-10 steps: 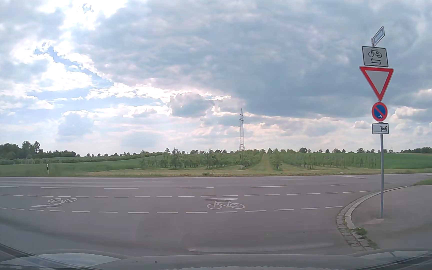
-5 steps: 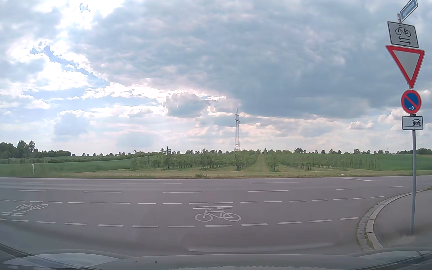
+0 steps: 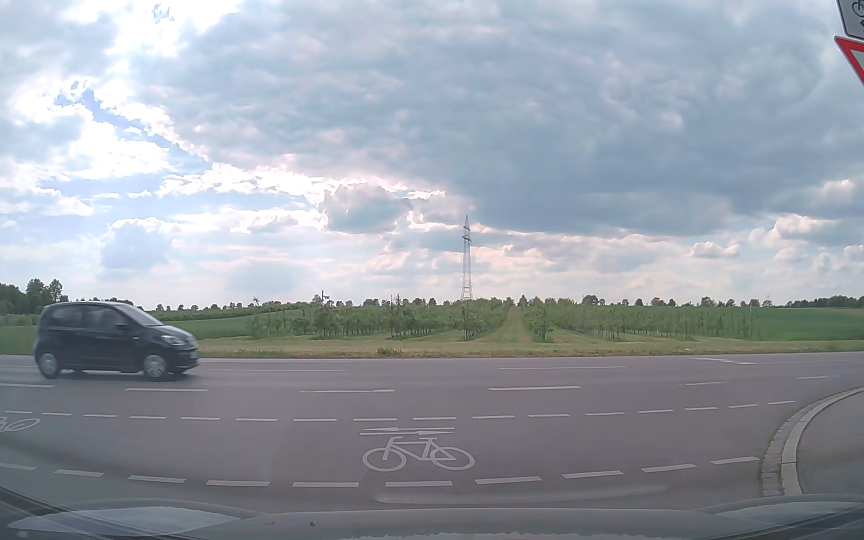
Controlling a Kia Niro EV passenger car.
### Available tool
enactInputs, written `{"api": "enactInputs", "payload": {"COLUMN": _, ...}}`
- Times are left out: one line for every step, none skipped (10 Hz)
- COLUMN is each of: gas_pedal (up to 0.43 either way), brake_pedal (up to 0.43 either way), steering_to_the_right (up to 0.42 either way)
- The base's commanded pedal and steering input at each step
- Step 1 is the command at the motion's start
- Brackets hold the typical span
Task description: Follow the waypoints while adhering to traffic rules and regulations
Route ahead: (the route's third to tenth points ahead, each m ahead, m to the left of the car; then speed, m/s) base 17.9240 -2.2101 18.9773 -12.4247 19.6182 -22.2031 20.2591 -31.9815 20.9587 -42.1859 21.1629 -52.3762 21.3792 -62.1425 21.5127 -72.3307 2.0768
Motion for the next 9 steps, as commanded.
{"api": "enactInputs", "payload": {"gas_pedal": 0.0, "brake_pedal": 0.226, "steering_to_the_right": 0.054}}
{"api": "enactInputs", "payload": {"gas_pedal": 0.0, "brake_pedal": 0.232, "steering_to_the_right": 0.054}}
{"api": "enactInputs", "payload": {"gas_pedal": 0.0, "brake_pedal": 0.232, "steering_to_the_right": 0.054}}
{"api": "enactInputs", "payload": {"gas_pedal": 0.0, "brake_pedal": 0.226, "steering_to_the_right": 0.053}}
{"api": "enactInputs", "payload": {"gas_pedal": 0.0, "brake_pedal": 0.22, "steering_to_the_right": 0.051}}
{"api": "enactInputs", "payload": {"gas_pedal": 0.0, "brake_pedal": 0.22, "steering_to_the_right": 0.05}}
{"api": "enactInputs", "payload": {"gas_pedal": 0.0, "brake_pedal": 0.213, "steering_to_the_right": 0.05}}
{"api": "enactInputs", "payload": {"gas_pedal": 0.0, "brake_pedal": 0.201, "steering_to_the_right": 0.05}}
{"api": "enactInputs", "payload": {"gas_pedal": 0.0, "brake_pedal": 0.195, "steering_to_the_right": 0.049}}
